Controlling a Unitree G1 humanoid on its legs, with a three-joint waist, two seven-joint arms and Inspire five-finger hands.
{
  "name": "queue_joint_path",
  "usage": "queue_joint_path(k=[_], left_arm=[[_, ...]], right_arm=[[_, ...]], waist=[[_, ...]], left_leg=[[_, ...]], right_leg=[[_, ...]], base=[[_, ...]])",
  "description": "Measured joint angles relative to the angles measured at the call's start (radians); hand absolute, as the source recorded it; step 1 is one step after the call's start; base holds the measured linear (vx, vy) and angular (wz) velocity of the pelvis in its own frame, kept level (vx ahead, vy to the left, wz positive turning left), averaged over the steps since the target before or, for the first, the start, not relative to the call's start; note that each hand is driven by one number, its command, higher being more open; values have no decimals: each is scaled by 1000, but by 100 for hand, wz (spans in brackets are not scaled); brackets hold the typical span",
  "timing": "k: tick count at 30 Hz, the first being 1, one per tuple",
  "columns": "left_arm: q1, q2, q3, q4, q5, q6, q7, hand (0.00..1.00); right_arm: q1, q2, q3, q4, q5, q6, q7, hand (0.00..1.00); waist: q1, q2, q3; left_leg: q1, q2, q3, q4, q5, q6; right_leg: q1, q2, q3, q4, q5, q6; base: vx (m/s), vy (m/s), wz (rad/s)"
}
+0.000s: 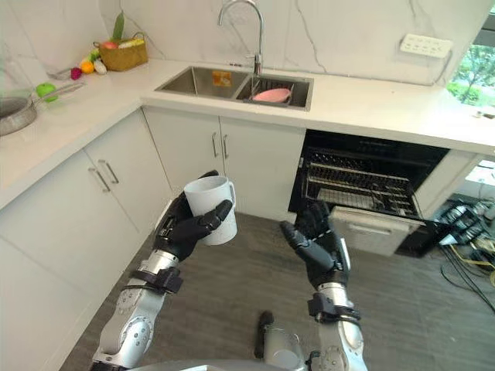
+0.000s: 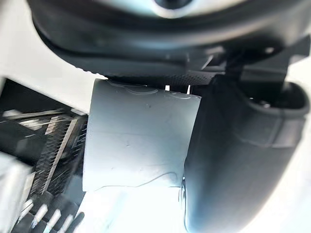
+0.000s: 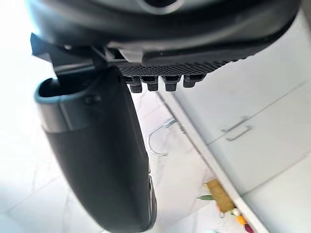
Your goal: Walk over to the sink, pick up the cup, carry it to the dishwasher, place the cup inside the dishwasher, then close the dishwasher door
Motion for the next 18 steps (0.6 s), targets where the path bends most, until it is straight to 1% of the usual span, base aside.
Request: queue_joint_path(k=[1,2,3,4,5,6,7,8,10,11,12,13,14,15,16,17,18], left_arm=[[-1,-4,-8,-11,7,0,-1,0],[-1,-7,-10,-16,12,0,-1,0],[0,-19,-18,-18,16,0,-9,0],[4,-26,-20,-18,18,0,-11,0],[26,-38,-18,-21,24,-2,-12,0],[49,-46,-17,-23,33,-3,-12,0],[53,-47,-19,-23,35,-3,-12,0],[69,-47,-23,-23,51,-6,-20,0],[74,-46,-25,-23,51,-7,-24,0],[75,-43,-24,-23,51,-7,-27,0],[77,-42,-23,-21,51,-12,-28,0],[83,-42,-22,-20,52,-16,-28,0],[85,-44,-25,-20,53,-16,-28,0],[90,-45,-31,-20,61,-16,-38,0],[104,-42,-34,-20,75,-19,-50,0],[115,-39,-39,-20,75,-22,-55,0],[142,-38,-51,-21,75,-35,-76,0]], right_arm=[[2,5,2,-37,-2,1,0,100],[5,10,0,-58,-1,1,0,100],[16,18,-14,-100,-1,1,-1,100],[24,19,-21,-121,0,1,-1,100],[42,19,-26,-149,0,0,3,100],[51,24,-36,-160,0,-11,7,100],[53,24,-44,-160,0,-16,6,100],[59,22,-56,-160,2,-21,7,100],[54,19,-55,-159,13,-21,7,100],[41,13,-50,-153,23,-20,7,100],[6,-1,-38,-134,21,-21,7,100],[-33,-13,-21,-104,19,-21,7,100],[-49,-19,-16,-89,19,-20,5,100],[-69,-26,-15,-60,20,-20,-1,100],[-69,-30,-18,-34,33,-18,-12,100],[-59,-32,-19,-28,49,-17,-19,100],[-27,-37,-27,-29,86,-17,-33,100]], waist=[[-12,7,-4],[-14,13,-2],[-13,26,9],[-9,34,14],[-3,46,12],[0,54,8],[0,53,10],[5,50,11],[21,46,10],[35,46,9],[42,42,6],[43,37,5],[41,37,5],[41,37,5],[40,38,5],[39,41,3],[37,60,-10]], left_leg=[[-56,36,-1,136,24,0],[-92,57,1,224,56,2],[-170,109,3,419,189,-13],[-206,135,2,508,295,-21],[-261,181,-3,634,528,-43],[-361,225,-7,808,517,-49],[-406,236,-3,858,481,-41],[-514,253,37,866,364,-3],[-553,248,81,759,293,-3],[-563,234,113,610,250,-8],[-549,181,118,316,232,-25],[-516,108,75,-19,260,-48],[-504,79,45,-163,293,-54],[-508,42,3,-302,365,-70],[-512,25,1,-343,439,-66],[-508,19,13,-351,486,-61],[-495,21,35,-339,614,-11]], right_leg=[[4,15,-17,25,-47,-10],[16,23,-26,29,-69,-14],[61,48,-30,30,-109,-15],[88,64,-25,29,-128,-17],[143,90,-10,9,-157,-26],[205,109,-1,-9,-193,-31],[231,110,2,-18,-207,-30],[312,110,16,-69,-227,-19],[347,102,43,-91,-228,-18],[365,95,69,-109,-231,-15],[378,78,104,-119,-236,-5],[381,56,143,-120,-248,17],[383,47,160,-120,-256,32],[394,32,191,-120,-274,62],[423,18,210,-122,-295,99],[444,13,219,-124,-308,119],[486,12,234,-122,-343,168]], base=[[468,-243,1],[522,-270,4],[417,-205,-6],[522,-210,-27],[486,-120,-38],[500,-103,-32],[603,-112,-20],[500,-97,-16],[405,-58,-37],[398,-6,-73],[619,50,-93],[521,57,-84],[632,143,-75],[533,198,-66],[652,263,-60],[578,315,-51],[570,342,-39]])
